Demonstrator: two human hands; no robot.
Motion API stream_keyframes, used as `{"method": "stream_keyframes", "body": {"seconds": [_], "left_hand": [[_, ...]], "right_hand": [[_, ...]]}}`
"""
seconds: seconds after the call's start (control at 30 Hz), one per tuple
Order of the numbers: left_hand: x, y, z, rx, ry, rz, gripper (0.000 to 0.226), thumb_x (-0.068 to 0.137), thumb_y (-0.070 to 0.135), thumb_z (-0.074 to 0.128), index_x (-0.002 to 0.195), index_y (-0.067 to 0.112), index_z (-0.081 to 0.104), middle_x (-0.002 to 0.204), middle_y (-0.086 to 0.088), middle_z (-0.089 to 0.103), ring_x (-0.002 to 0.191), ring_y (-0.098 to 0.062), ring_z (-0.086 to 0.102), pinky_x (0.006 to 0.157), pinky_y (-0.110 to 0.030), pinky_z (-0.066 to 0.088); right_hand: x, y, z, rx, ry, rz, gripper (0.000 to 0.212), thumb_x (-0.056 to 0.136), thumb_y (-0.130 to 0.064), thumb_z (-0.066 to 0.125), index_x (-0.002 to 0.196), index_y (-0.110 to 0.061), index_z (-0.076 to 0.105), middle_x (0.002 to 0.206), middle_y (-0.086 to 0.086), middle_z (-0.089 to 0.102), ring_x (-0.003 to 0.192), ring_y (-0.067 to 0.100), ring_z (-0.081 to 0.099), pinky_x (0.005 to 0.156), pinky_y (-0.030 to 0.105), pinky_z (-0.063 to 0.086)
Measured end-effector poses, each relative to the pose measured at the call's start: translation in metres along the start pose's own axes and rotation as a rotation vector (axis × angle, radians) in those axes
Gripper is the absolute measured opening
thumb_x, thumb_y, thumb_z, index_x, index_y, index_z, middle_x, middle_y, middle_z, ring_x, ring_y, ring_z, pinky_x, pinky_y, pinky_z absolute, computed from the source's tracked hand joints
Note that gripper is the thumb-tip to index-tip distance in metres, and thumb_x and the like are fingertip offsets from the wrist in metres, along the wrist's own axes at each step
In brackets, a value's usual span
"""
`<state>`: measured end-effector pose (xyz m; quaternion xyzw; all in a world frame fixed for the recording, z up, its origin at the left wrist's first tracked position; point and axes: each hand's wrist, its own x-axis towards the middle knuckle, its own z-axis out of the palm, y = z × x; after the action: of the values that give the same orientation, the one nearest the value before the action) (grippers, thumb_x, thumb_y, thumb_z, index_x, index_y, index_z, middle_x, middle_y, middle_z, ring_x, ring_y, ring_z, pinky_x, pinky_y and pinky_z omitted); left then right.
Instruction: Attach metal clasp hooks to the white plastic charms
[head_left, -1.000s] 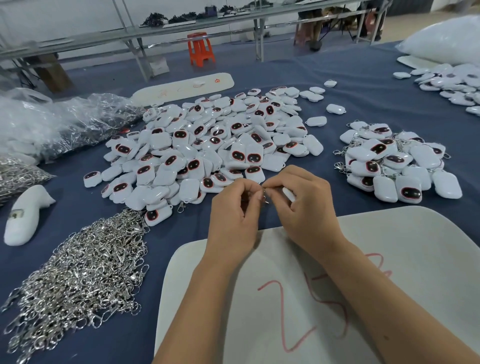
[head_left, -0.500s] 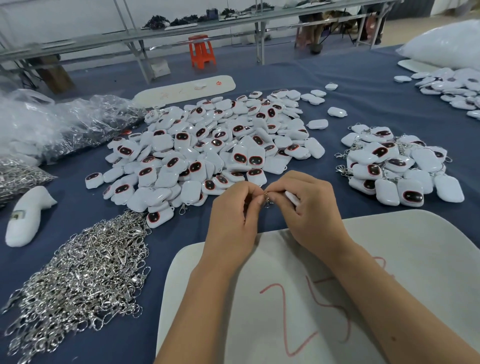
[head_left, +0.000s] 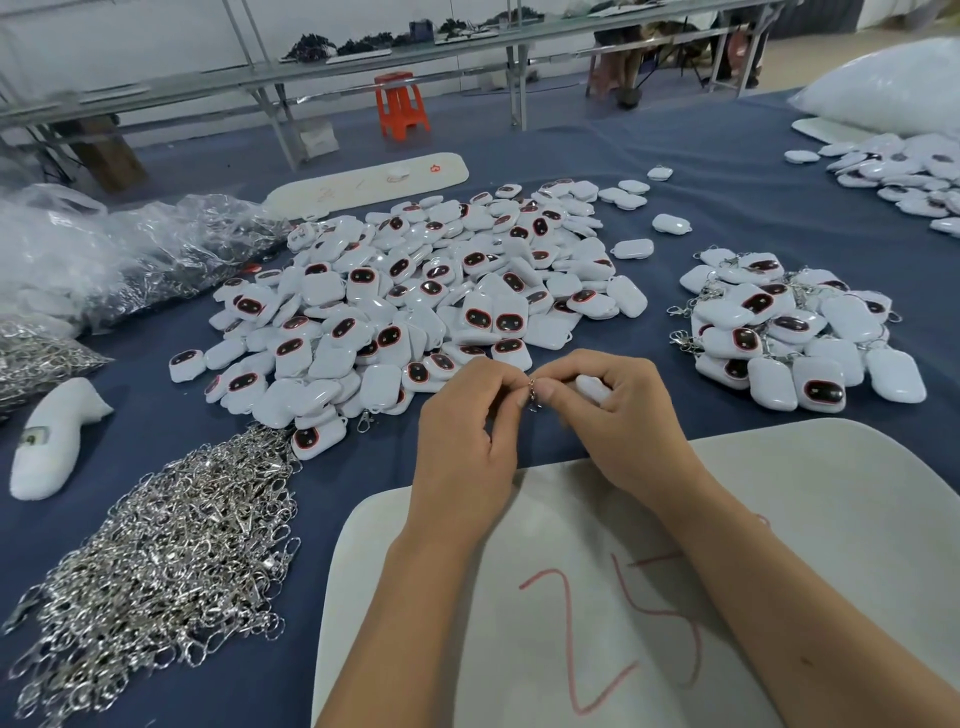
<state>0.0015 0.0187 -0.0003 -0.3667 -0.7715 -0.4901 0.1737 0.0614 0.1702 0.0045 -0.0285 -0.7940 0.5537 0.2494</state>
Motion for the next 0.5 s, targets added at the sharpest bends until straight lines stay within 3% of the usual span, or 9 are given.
{"method": "stream_keyframes", "body": {"seconds": [0.2,0.4,0.5], "left_hand": [[-0.0001,-0.0017,-0.0008,0.022,-0.003,0.016,0.015,0.096,0.005,0.063,0.09,0.019,0.066,0.085,0.012,0.064,0.082,-0.012,0.061,0.072,-0.028,0.048],[-0.0005,-0.0033,-0.0018,0.033,-0.022,-0.004,0.013,0.095,0.005,0.064,0.09,0.016,0.069,0.085,0.011,0.065,0.08,-0.009,0.059,0.073,-0.023,0.046],[-0.0009,-0.0021,-0.0023,0.035,-0.021,-0.022,0.013,0.094,0.004,0.064,0.09,0.016,0.069,0.085,0.011,0.066,0.08,-0.009,0.059,0.073,-0.023,0.046]], "right_hand": [[-0.0019,-0.002,0.0003,-0.065,0.04,-0.102,0.012,0.092,0.001,0.074,0.091,-0.009,0.079,0.086,-0.001,0.076,0.085,0.016,0.07,0.08,0.026,0.053],[-0.0004,-0.0016,0.0012,-0.317,0.067,-0.337,0.016,0.09,0.009,0.071,0.086,-0.005,0.075,0.079,0.0,0.065,0.076,0.016,0.061,0.07,0.028,0.048],[0.0004,-0.0003,-0.0003,-0.357,0.046,-0.373,0.016,0.092,0.009,0.068,0.086,-0.004,0.075,0.082,0.005,0.066,0.076,0.024,0.062,0.07,0.039,0.05]]}}
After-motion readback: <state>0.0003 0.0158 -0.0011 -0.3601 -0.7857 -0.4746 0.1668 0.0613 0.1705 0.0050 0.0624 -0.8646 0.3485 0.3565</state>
